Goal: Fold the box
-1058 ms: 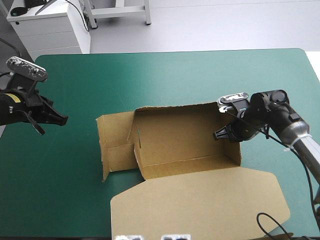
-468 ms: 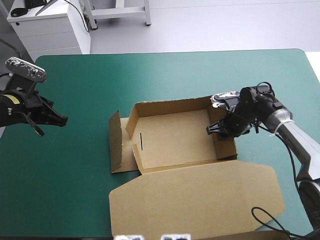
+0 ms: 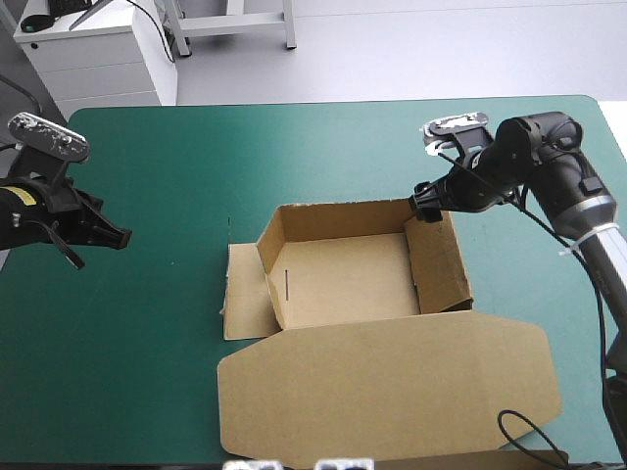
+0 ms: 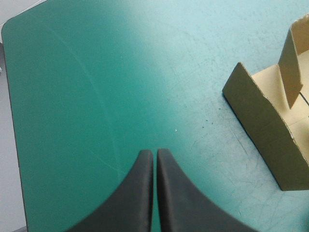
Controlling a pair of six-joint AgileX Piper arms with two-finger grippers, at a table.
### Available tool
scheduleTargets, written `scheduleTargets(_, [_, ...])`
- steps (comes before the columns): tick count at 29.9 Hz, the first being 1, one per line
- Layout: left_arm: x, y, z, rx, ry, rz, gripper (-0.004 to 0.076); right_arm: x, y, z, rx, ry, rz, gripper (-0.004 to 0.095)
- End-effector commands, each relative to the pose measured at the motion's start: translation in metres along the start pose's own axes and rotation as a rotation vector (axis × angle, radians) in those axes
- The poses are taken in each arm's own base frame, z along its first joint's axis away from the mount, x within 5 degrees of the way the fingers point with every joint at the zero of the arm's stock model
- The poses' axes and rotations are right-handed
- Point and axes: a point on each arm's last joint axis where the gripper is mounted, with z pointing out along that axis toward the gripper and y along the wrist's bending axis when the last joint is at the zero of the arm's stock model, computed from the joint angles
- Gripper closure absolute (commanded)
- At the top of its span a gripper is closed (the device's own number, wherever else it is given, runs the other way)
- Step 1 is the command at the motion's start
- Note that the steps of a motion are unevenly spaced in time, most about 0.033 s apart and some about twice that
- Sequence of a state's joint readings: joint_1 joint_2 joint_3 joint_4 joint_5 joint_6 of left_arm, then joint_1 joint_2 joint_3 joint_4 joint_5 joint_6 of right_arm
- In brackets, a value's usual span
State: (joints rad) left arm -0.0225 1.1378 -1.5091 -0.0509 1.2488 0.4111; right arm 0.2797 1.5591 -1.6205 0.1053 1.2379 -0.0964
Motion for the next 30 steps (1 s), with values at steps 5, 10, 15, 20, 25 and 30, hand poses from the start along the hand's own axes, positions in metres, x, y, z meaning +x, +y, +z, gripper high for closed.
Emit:
scheduleTargets(5, [-0.006,0.0,-0.014,-0.024,-0.093,-0.004,0.0715,-0.001,-0.001,-0.027,0.036,-0.068,0.017,0.0095])
scheduleTargets(10, [-0.006,0.0,-0.014,-0.024,-0.093,-0.004,0.0715,-0.003,-0.005,-0.017,0.06,-0.043,0.041,0.0094])
scheduleTargets(15, [-0.006,0.0,-0.014,-0.024,-0.093,-0.004,0.0715,-0.006,-0.007,-0.002,0.061,-0.007,0.078,0.0094])
scheduleTargets(20, [-0.006,0.0,-0.014,-0.023,-0.09,-0.003,0.0715,-0.004,-0.006,0.019,0.031,0.055,0.098,0.0119])
scheduleTargets(25, [-0.006,0.0,-0.014,-0.023,-0.09,-0.009,0.0715,0.017,-0.008,0.05,0.032,0.184,0.102,0.0144])
scheduleTargets(30, [-0.006,0.0,-0.014,-0.019,-0.091,-0.008,0.0715,0.032,-0.01,0.068,0.041,0.267,0.103,0.0185])
